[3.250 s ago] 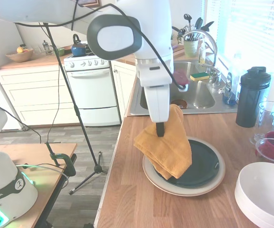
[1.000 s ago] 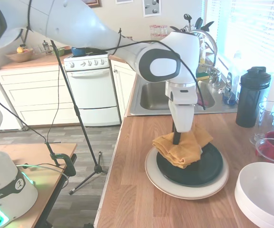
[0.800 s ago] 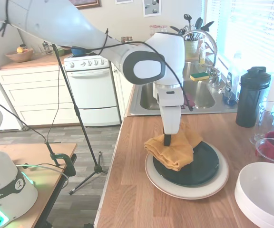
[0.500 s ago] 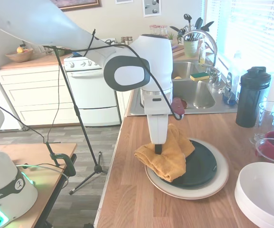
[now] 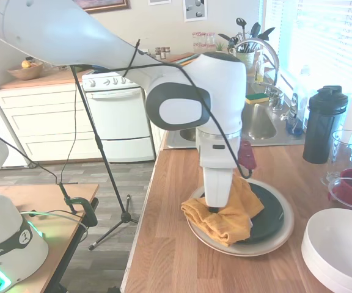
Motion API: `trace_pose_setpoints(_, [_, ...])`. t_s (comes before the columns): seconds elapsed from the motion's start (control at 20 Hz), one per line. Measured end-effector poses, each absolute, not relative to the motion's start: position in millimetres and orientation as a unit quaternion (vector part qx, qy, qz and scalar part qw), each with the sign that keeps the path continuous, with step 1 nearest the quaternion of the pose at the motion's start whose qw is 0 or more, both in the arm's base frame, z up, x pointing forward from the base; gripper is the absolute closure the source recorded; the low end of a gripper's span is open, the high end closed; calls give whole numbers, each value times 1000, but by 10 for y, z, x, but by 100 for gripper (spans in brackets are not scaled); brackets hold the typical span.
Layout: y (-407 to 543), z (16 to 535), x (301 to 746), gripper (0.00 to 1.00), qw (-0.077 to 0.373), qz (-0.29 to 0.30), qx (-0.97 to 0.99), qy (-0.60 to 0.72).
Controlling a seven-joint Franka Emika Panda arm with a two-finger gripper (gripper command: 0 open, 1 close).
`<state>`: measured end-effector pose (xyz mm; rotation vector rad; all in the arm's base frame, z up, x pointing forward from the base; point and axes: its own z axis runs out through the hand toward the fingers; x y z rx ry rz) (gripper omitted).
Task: Wipe the blue plate in counterclockwise motion
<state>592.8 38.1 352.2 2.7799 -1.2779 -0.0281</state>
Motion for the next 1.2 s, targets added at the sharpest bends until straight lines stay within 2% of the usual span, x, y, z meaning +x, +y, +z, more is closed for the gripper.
trace_pose_setpoints(0.3, [656,3636,6157,100,45,-11,913,-404])
trace_pose_setpoints(0.6, [1219,3718,6106,100,58,5,923,-381])
trace_pose_setpoints(0.9, [1594,3648,5800,100,68,27,930,-361])
trace_pose_setpoints(1.2, [1248,3632,5431,100,53,41,925,-374])
